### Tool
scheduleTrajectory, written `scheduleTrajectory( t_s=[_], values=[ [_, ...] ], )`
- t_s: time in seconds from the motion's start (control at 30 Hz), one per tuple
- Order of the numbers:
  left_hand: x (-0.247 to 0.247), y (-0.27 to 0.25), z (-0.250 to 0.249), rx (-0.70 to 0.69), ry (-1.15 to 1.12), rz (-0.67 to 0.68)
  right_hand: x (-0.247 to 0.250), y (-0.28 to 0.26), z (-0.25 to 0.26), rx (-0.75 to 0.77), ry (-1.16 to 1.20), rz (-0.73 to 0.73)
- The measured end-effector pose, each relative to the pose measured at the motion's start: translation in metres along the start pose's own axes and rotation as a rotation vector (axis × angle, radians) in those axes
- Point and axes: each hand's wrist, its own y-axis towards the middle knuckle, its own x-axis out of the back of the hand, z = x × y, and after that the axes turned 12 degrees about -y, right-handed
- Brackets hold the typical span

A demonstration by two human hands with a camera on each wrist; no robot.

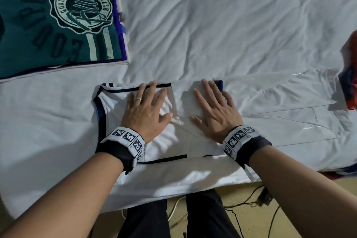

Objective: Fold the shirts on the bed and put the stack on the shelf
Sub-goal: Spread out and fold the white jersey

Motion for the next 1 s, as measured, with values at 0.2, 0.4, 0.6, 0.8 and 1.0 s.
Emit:
scheduleTrajectory(
  t_s=[0.2, 0.4, 0.6, 0.8, 1.0],
  values=[
    [0.002, 0.004, 0.0, 0.018, -0.02, 0.043, 0.009, -0.002, -0.028, -0.108, -0.04, 0.05],
    [-0.004, 0.003, -0.01, 0.066, -0.038, 0.04, 0.016, -0.026, -0.021, -0.074, 0.046, -0.097],
    [-0.007, 0.003, -0.009, 0.084, -0.016, 0.068, -0.004, -0.032, -0.043, -0.105, -0.059, 0.109],
    [0.005, -0.001, -0.015, 0.11, -0.009, 0.116, 0.003, -0.077, -0.057, -0.138, -0.091, 0.216],
    [0.02, 0.0, -0.085, 0.018, 0.03, 0.066, 0.031, -0.119, -0.138, -0.364, 0.027, 0.225]
  ],
)
